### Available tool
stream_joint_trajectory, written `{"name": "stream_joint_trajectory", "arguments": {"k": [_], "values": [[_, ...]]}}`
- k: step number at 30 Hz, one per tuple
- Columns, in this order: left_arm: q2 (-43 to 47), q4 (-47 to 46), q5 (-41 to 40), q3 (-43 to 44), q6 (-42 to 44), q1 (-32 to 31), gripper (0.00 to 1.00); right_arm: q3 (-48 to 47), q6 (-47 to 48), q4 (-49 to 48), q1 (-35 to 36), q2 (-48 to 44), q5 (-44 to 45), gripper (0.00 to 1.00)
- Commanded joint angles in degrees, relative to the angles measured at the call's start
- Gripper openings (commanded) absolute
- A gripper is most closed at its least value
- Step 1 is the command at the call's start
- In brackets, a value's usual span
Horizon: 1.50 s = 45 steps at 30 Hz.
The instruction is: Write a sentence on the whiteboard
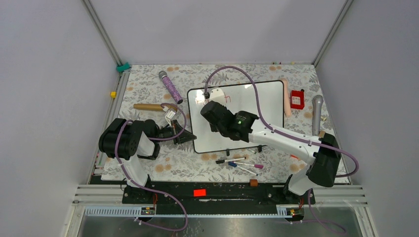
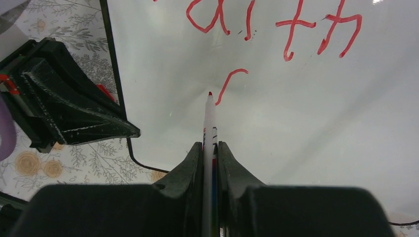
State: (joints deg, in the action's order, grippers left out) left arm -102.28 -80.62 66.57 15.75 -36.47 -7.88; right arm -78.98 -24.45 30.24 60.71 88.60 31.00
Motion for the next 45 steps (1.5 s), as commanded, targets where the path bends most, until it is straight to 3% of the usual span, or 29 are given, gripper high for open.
{"name": "stream_joint_trajectory", "arguments": {"k": [1, 21, 30, 38, 45], "values": [[-0.1, -3.8, 1.4, 1.1, 1.1, -0.2, 0.00, -2.9, 0.5, -1.0, -0.3, 1.8, 4.2, 0.00], [0.0, -3.9, 1.4, 1.1, 1.1, -0.2, 0.00, -2.8, -1.0, 2.2, -0.5, 2.9, 11.7, 0.00], [0.0, -3.8, 1.3, 1.0, 1.1, -0.2, 0.00, -1.4, -1.9, 2.2, -0.7, -0.3, 10.9, 0.00], [0.1, -3.9, 1.3, 1.1, 1.1, -0.2, 0.00, 9.9, -0.4, -10.8, -0.7, -11.9, 7.6, 0.00], [0.0, -3.9, 1.4, 1.0, 1.1, -0.2, 0.00, 10.7, -0.9, -8.0, -1.8, -12.1, 8.5, 0.00]]}}
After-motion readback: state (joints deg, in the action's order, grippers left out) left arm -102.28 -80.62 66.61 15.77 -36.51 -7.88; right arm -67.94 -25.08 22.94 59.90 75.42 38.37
